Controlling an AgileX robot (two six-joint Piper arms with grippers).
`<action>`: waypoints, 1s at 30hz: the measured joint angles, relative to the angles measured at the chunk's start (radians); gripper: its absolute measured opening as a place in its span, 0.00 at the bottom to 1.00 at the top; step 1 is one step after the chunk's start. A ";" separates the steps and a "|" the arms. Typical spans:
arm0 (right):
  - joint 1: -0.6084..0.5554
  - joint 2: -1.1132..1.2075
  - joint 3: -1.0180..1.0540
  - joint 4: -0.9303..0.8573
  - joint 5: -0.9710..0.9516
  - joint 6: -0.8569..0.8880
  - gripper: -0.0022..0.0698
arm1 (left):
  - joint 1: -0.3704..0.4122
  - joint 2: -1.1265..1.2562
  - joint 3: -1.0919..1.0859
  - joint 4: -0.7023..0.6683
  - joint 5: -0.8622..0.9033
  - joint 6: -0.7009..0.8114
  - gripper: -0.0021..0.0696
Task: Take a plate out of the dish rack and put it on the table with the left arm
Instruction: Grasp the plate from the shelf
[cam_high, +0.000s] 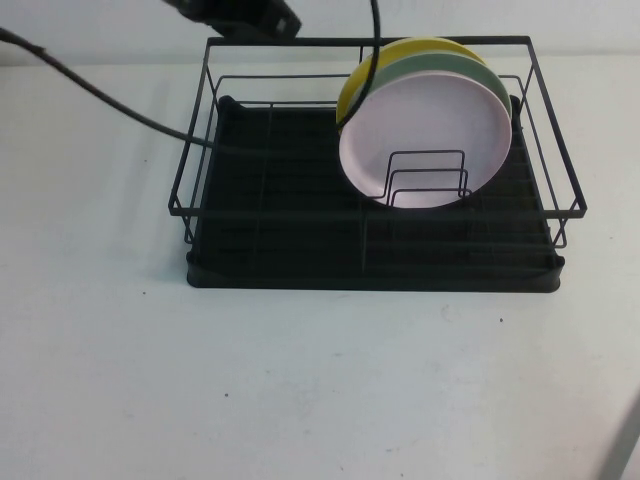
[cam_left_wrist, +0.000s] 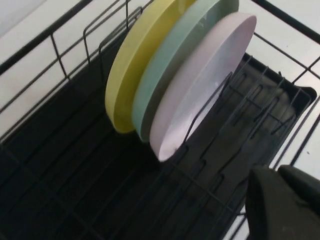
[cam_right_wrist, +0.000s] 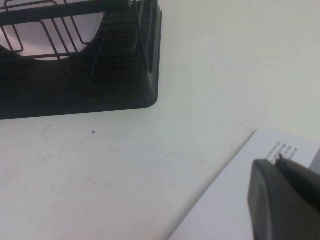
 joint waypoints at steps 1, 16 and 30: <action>0.000 0.000 0.000 0.000 0.000 0.000 0.00 | -0.009 0.030 -0.042 -0.003 0.000 0.012 0.02; 0.000 0.000 0.000 0.000 0.000 0.000 0.00 | -0.144 0.238 -0.122 -0.015 -0.107 0.256 0.59; 0.000 0.000 0.000 0.000 0.000 0.000 0.00 | -0.165 0.325 -0.123 -0.021 -0.307 0.369 0.63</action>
